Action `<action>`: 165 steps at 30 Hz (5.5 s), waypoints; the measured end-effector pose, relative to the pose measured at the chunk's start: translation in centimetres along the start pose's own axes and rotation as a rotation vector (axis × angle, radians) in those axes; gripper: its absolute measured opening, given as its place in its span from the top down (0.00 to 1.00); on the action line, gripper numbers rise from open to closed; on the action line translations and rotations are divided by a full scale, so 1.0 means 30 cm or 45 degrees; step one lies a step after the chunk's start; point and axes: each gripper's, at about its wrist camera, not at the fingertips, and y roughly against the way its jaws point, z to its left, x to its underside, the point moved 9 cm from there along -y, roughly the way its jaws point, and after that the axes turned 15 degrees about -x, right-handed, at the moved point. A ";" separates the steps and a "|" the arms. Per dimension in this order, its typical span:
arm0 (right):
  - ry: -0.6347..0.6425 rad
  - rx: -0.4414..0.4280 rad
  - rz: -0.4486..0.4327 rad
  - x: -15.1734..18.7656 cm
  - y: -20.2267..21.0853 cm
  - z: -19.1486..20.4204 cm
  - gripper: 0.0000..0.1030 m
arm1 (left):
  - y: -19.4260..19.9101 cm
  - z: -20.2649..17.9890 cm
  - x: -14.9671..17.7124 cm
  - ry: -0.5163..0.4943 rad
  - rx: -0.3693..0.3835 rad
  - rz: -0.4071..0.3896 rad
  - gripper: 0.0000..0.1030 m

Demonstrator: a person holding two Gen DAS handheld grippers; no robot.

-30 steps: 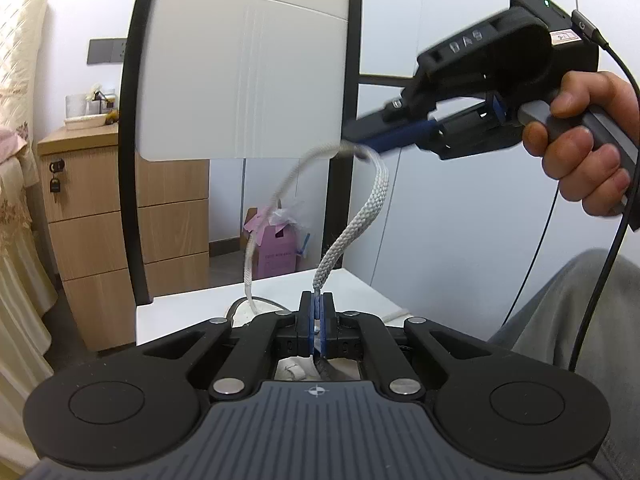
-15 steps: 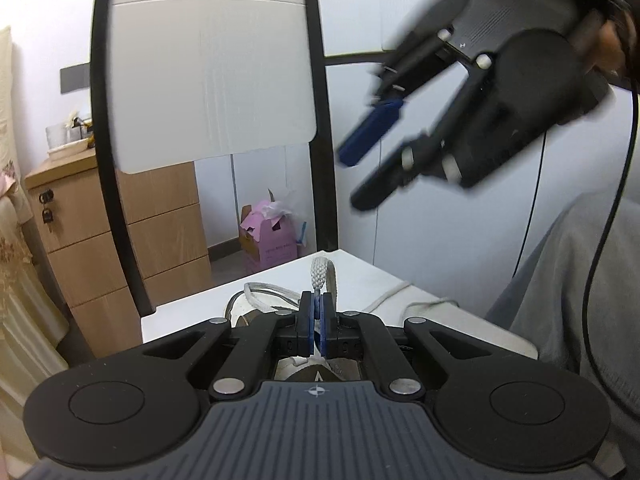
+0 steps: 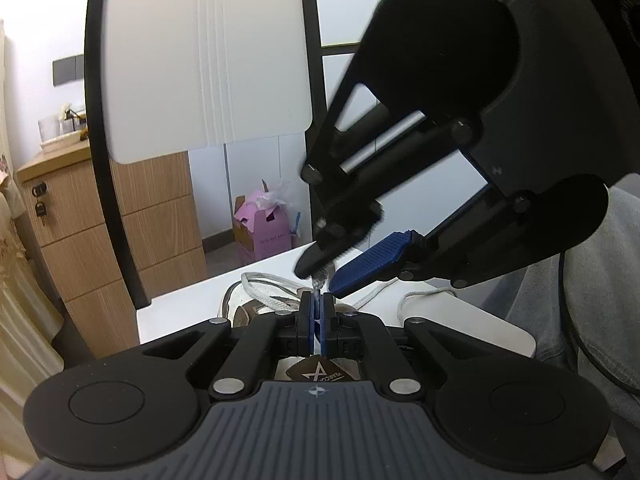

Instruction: Lace up shoes with both hands

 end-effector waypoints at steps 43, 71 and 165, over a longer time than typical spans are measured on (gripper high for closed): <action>-1.763 -0.648 -0.644 0.290 -0.267 -0.239 0.95 | -0.035 0.032 0.016 -0.061 -0.232 0.057 0.44; -1.820 -1.116 -0.654 0.317 -0.344 -0.288 0.95 | -0.207 0.307 0.155 1.173 0.109 0.504 0.91; -1.746 -0.553 -0.867 0.223 -0.274 -0.389 0.99 | -0.161 0.066 0.101 -0.141 -0.095 0.228 0.87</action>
